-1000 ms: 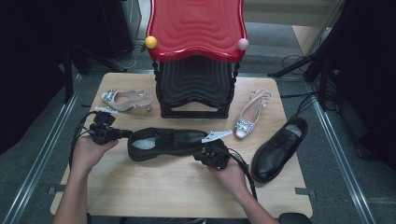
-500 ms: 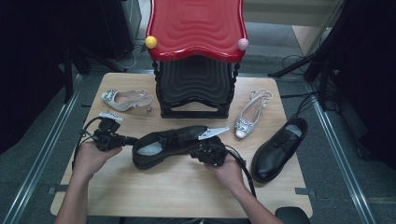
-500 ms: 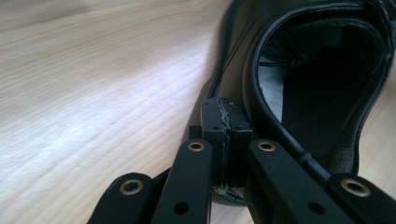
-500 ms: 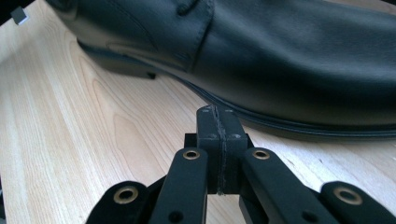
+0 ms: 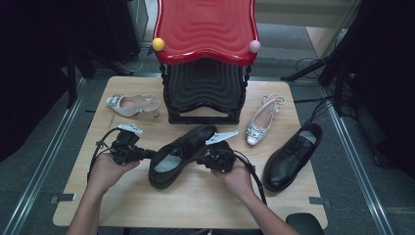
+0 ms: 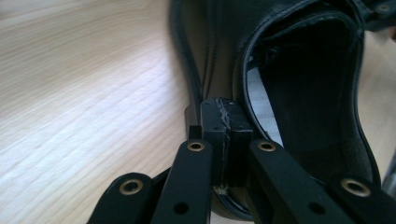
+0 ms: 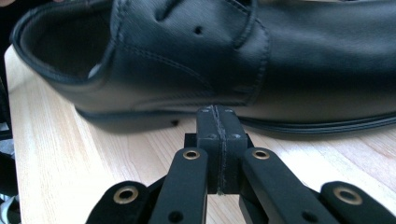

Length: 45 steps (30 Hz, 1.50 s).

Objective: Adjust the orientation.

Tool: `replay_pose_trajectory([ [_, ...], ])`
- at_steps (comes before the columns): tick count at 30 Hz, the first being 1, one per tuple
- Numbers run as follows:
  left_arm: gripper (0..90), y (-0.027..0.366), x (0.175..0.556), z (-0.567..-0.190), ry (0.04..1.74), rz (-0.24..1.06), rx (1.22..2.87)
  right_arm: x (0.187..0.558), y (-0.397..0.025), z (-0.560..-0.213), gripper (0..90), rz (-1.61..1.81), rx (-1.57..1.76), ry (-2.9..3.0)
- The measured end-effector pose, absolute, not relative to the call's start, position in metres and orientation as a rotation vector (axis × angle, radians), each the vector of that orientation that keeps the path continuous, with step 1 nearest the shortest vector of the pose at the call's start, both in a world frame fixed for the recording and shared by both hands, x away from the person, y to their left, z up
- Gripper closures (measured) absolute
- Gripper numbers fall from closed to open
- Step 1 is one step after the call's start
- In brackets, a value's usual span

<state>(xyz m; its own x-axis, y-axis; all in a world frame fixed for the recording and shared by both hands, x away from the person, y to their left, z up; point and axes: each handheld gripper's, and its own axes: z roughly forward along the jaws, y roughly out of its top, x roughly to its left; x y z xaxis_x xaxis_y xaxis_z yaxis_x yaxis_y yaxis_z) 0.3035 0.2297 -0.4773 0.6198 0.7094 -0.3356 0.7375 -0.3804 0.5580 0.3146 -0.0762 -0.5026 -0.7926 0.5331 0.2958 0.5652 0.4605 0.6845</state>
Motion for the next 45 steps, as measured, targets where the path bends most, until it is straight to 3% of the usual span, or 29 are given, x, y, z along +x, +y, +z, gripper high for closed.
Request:
replay_pose_trajectory([
  [33,89.7,0.201,0.274,-0.485,1.019,-0.219,2.153,0.322,-0.069,-0.500,90.0,-1.270,-1.054,-2.673],
  [39,79.8,0.204,0.275,-0.480,1.055,-0.147,2.165,0.328,-0.081,-0.496,86.5,-1.279,-1.052,-2.685],
  [42,70.4,0.206,0.277,-0.478,1.090,-0.107,2.160,0.327,-0.090,-0.491,76.2,-1.301,-1.035,-2.663],
  [43,60.8,0.207,0.278,-0.479,1.102,-0.108,2.156,0.326,-0.095,-0.490,67.9,-1.304,-1.019,-2.654],
  [45,57.7,0.209,0.281,-0.479,1.120,-0.097,2.149,0.325,-0.097,-0.490,65.3,-1.297,-1.014,-2.649],
])
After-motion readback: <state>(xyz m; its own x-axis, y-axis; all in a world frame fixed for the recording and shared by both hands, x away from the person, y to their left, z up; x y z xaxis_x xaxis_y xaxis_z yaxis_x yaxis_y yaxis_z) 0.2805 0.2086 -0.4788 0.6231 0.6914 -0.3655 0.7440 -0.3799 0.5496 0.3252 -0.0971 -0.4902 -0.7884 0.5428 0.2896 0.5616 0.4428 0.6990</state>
